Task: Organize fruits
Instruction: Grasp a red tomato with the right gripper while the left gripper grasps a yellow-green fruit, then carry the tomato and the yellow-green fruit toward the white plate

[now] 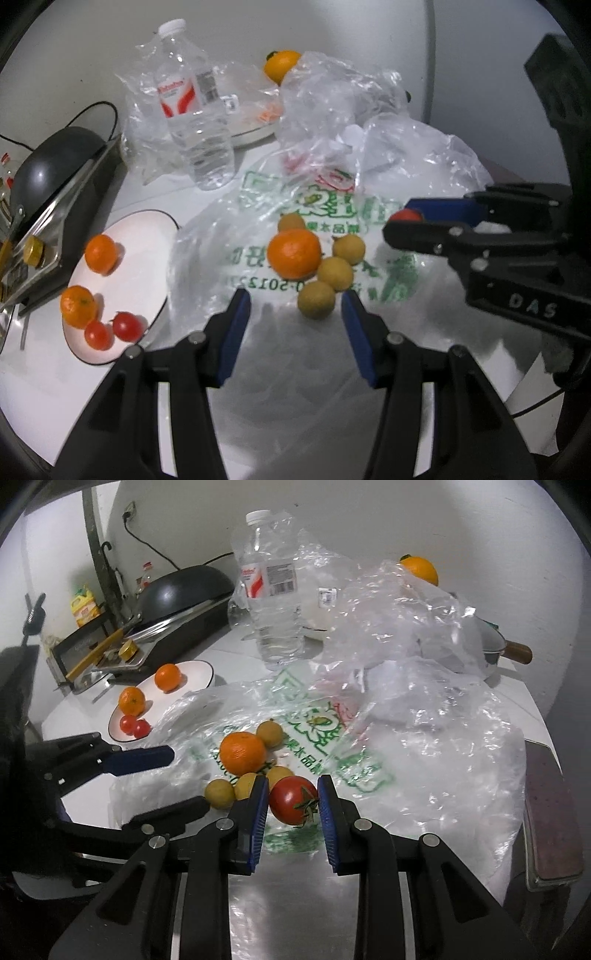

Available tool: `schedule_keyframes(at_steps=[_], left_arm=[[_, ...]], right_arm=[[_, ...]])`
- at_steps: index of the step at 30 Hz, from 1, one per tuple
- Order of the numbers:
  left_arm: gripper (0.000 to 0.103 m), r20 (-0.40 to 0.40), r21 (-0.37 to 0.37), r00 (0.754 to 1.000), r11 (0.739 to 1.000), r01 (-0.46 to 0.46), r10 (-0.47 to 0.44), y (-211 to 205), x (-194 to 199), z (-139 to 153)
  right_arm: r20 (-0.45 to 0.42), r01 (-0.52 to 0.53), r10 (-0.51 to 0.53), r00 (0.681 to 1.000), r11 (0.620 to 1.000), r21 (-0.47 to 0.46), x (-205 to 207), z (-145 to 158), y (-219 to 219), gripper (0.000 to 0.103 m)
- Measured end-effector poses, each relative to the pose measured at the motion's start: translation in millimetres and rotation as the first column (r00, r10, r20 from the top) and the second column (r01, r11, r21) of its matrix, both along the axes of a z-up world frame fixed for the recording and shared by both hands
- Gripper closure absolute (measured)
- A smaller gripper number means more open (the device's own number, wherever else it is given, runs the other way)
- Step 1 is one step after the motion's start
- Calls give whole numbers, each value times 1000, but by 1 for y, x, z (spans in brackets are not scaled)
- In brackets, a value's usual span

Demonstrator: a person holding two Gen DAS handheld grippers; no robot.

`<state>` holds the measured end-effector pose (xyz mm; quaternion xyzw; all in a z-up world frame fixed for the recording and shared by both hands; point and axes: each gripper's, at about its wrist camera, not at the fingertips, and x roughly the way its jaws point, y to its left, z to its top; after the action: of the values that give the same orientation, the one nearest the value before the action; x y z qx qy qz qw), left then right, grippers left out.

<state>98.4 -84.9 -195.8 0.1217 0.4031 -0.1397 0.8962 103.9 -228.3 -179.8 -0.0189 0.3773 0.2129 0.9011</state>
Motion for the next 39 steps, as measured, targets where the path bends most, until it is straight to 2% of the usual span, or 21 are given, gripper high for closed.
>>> schedule_keyframes(at_steps=[10,15,17,20,29,39], left_arm=[[51,-25,34,999,999,23,-22,-12,11,-13],[64,-42,38,998,998,57,-56,-21,13,-18],[72,-52,40,997,997,63,-61,-23,14,-19],[77,-61,34,996,997,74,-72,-24,16,-21],[77,-44,14,995,996,90,-89,-24,14,-12],[77,17,-22,998,998,58,-57,1,-3,3]], right_arm=[[-18,25,-24,1000,1000,10,9,-8,-13,74],[-27,33,-32,999,999,22,13,-11,-17,74],[-34,36,-36,999,999,22,15,-14,-18,74],[-41,39,-38,998,999,22,17,-16,-20,74],[-39,37,-36,999,999,13,21,-15,-18,74],[-19,6,-6,1000,1000,-13,15,-5,2,74]])
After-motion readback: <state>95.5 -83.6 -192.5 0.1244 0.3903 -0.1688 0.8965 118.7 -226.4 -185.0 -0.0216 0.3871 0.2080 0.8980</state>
